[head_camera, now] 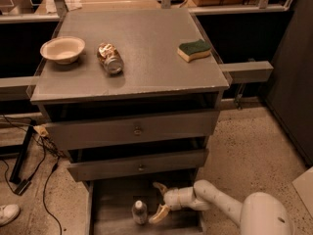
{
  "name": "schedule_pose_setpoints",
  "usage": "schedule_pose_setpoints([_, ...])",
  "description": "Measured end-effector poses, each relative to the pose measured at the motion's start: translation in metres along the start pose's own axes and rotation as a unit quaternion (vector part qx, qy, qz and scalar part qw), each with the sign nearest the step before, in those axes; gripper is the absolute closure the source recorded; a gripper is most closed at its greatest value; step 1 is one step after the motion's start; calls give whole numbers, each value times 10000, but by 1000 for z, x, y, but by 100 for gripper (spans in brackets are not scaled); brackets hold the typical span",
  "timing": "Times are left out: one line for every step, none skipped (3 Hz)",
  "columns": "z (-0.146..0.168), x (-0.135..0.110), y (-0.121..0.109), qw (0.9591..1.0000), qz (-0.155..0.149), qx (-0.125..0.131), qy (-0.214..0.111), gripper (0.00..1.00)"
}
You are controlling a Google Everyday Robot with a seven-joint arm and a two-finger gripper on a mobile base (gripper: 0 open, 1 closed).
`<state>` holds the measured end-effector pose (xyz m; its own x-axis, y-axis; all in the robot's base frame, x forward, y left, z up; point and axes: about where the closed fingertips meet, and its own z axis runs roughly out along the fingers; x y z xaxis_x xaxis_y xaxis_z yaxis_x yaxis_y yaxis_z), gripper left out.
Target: Pick blue plastic bottle from bottom drawer and place on counter
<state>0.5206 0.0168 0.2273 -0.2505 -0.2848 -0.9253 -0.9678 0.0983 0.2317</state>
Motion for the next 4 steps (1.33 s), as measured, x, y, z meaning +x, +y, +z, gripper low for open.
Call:
schedule_pose_setpoints([3, 0, 2, 10000, -8, 7, -24, 0])
schedule_pose_setpoints([16, 4, 19, 9999, -13, 28, -153, 0])
schedule_pose_setpoints([34, -1, 21, 9989, -31, 154, -444, 0])
schedule_pose_setpoints([34, -1, 21, 9989, -31, 155, -444, 0])
